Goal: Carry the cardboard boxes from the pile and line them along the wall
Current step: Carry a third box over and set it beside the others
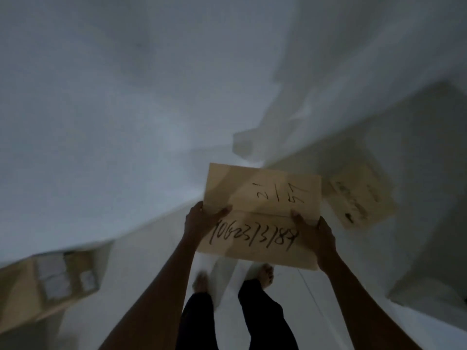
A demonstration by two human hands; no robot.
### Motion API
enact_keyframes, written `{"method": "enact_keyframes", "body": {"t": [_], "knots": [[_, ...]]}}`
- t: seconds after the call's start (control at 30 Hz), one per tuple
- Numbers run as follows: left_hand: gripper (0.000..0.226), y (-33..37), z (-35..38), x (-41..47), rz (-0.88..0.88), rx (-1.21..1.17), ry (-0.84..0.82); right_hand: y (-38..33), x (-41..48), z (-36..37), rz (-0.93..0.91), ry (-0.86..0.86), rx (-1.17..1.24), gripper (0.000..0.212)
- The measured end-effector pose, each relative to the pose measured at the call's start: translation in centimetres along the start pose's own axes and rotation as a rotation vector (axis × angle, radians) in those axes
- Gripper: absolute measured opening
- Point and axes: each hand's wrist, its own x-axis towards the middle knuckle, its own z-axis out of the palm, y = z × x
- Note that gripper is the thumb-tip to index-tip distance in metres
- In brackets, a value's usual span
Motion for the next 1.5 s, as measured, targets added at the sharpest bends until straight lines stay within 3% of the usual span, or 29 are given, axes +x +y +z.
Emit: {"method": "enact_keyframes", "body": {"t": [0.3,0.5,0.67,0.8,0.97,1.07,1.2,1.33,1.5], "knots": [[0.103,-23.8,-17.1,-2.6,-0.145,-0.319,0.214,-1.6,-10.8,23.9,-0.226,-0.153,-0.292,0.074],[0.110,-39.1,-25.9,-4.6,-0.204,-0.361,0.311,0.9,-18.9,38.6,-0.252,-0.259,-0.365,0.074],[0.090,-46.7,-29.7,-5.0,-0.271,-0.411,0.340,3.0,-23.1,47.1,-0.264,-0.304,-0.442,0.065],[0.102,-52.6,-30.3,-1.3,-0.362,-0.444,0.387,4.4,-22.6,53.6,-0.284,-0.338,-0.503,0.084],[0.093,-59.8,-28.4,7.3,-0.391,-0.419,0.424,8.4,-16.0,62.9,-0.297,-0.322,-0.571,0.103],[0.093,-65.9,-25.7,15.5,-0.373,-0.410,0.403,11.6,-10.3,68.9,-0.290,-0.310,-0.575,0.102],[0.095,-74.3,-20.3,25.5,-0.401,-0.384,0.447,16.4,-3.1,76.5,-0.286,-0.272,-0.577,0.075],[0.090,-75.2,-18.7,29.0,-0.403,-0.264,0.553,20.7,2.7,82.2,-0.272,-0.256,-0.544,0.072],[0.091,-77.9,-17.2,31.4,-0.267,-0.065,0.537,23.8,5.7,85.4,-0.243,-0.226,-0.508,0.072]]}}
